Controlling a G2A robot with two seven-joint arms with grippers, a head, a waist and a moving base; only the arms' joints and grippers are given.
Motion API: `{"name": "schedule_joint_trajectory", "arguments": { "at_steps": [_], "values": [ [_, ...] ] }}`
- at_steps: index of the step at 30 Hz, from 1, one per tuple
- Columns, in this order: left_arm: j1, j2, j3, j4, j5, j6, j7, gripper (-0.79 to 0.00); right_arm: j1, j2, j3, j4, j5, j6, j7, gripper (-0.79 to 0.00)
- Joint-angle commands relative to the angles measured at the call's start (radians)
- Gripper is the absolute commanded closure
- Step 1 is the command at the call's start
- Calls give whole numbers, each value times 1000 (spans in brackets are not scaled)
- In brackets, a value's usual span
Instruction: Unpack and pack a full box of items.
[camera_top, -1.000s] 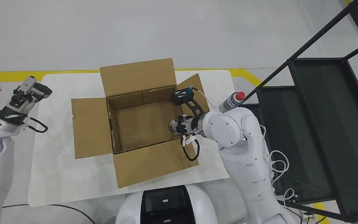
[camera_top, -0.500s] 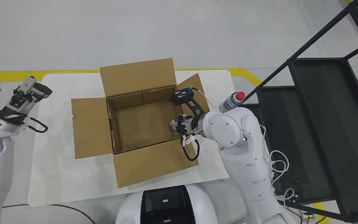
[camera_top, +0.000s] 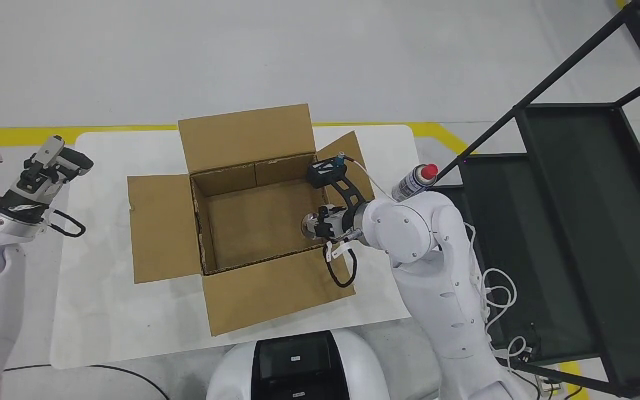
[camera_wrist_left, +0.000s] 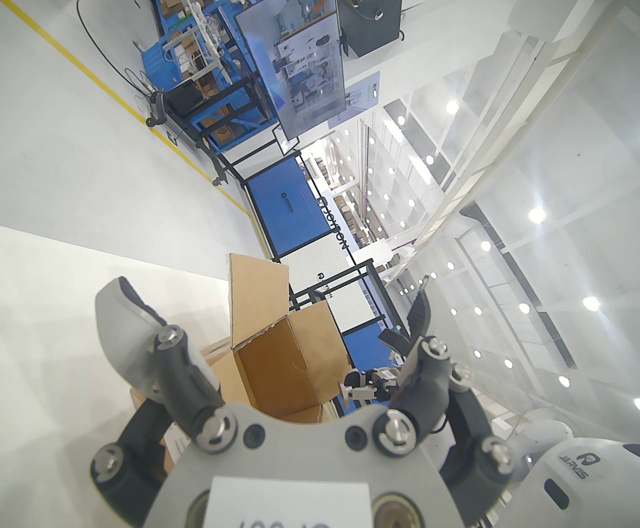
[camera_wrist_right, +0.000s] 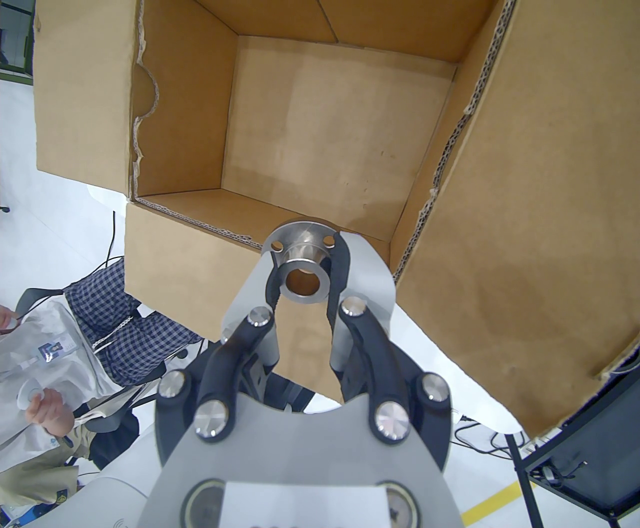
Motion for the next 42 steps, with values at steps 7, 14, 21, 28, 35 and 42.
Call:
{"name": "schedule_joint_trajectory", "arguments": {
  "at_steps": [7,14,21,28,35,42],
  "values": [
    [0,0,0,0,0,0,0,-785,-15,6,-18,-21,-12,-18,3,0],
    [0,0,0,0,0,0,0,-785,-122,46,24,-179,-43,-47,3,0],
    [0,0,0,0,0,0,0,-785,-292,92,131,-297,-72,-50,3,0],
    [0,0,0,0,0,0,0,-785,-410,127,242,-314,-10,-53,3,0],
    [0,0,0,0,0,0,0,-785,-416,145,303,-202,-7,-51,-28,0],
    [0,0,0,0,0,0,0,-785,-459,152,335,-50,-1,-60,-200,0]
  ]
}}
